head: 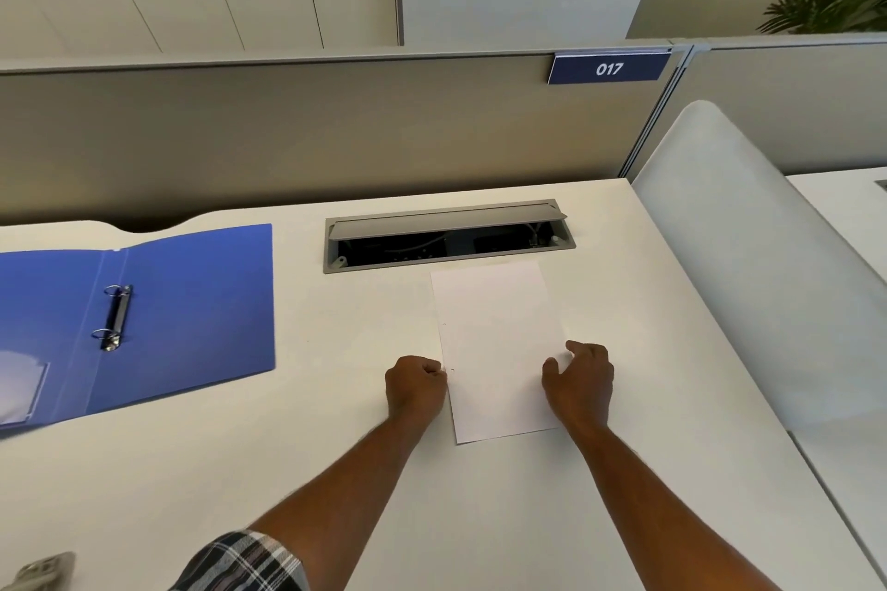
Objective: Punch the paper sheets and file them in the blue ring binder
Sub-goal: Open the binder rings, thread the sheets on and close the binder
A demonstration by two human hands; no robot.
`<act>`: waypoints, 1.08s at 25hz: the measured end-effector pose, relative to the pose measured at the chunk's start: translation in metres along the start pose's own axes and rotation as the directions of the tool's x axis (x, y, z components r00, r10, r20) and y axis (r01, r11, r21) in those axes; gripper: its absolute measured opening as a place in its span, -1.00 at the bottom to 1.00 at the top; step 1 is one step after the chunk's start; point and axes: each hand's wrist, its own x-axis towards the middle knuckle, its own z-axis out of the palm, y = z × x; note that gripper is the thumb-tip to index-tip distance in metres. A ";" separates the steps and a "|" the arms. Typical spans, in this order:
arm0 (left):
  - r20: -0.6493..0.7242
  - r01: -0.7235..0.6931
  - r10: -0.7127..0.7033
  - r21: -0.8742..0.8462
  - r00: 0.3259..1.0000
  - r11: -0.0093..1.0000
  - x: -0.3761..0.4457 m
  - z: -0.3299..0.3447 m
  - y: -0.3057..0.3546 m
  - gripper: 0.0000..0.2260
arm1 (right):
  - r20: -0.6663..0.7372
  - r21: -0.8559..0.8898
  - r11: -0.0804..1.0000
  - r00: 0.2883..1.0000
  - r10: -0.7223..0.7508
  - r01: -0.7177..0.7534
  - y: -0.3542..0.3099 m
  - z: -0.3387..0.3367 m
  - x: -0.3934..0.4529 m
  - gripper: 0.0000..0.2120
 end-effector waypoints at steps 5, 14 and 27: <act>0.072 -0.015 0.018 -0.043 0.997 0.999 -0.029 -0.019 -0.019 -0.84 | 0.112 0.092 0.988 0.985 -0.134 0.124 -0.008 0.008 -0.044 -0.70; -0.044 0.053 -0.063 -0.202 0.997 0.978 -0.059 -0.071 -0.078 -0.81 | 0.407 0.134 0.974 0.886 -0.222 0.183 -0.038 0.039 -0.102 -0.74; -0.298 0.079 -0.171 -0.296 0.939 0.952 0.013 -0.281 -0.156 -0.80 | 0.546 0.075 0.979 0.814 -0.198 0.188 -0.176 0.134 -0.162 -0.60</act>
